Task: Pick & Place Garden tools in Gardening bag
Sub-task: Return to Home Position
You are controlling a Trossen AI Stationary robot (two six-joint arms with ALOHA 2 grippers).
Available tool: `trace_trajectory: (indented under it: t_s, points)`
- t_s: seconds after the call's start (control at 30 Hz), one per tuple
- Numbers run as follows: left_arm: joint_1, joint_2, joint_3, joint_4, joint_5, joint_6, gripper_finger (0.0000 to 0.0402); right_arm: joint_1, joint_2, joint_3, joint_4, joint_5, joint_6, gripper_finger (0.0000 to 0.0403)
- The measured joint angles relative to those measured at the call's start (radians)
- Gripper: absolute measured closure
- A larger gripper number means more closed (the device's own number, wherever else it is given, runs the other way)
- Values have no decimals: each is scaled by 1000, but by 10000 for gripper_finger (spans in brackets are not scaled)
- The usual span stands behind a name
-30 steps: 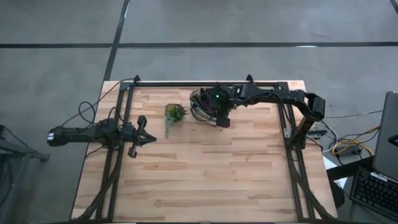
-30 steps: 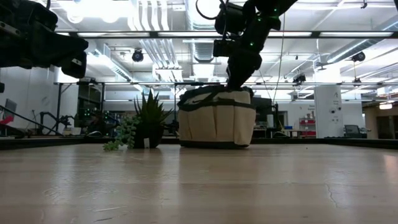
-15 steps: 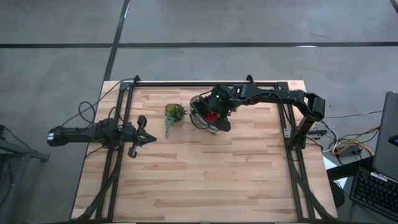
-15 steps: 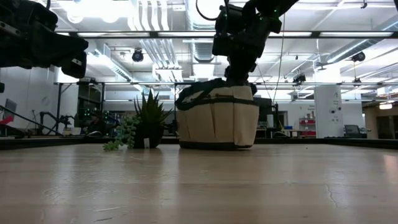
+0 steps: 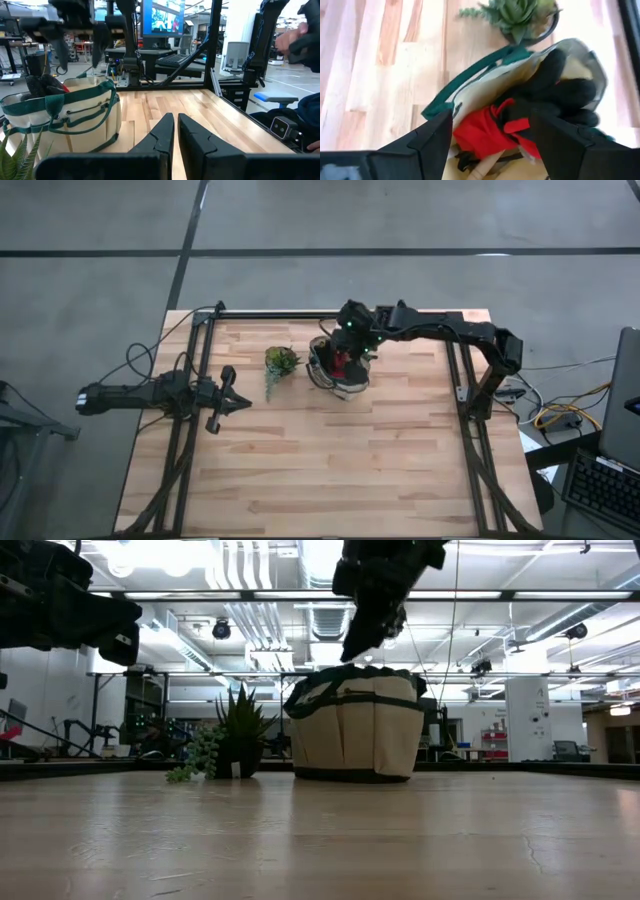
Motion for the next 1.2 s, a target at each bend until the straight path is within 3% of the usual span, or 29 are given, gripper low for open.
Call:
trace_trajectory:
  t_s: [0.2,0.33,0.73,1.0,1.2]
  points:
    - [0,0,0,0,0,0,374,19,-9,70,-41,2,23,158]
    - [0,0,0,0,0,0,374,45,-42,77,-29,-21,41,186]
    - [0,0,0,0,0,0,374,144,-203,27,15,-16,51,382]
    - [0,0,0,0,0,0,374,236,-342,-111,164,-7,73,394]
    - [0,0,0,0,0,0,374,271,-487,-279,270,71,92,394]
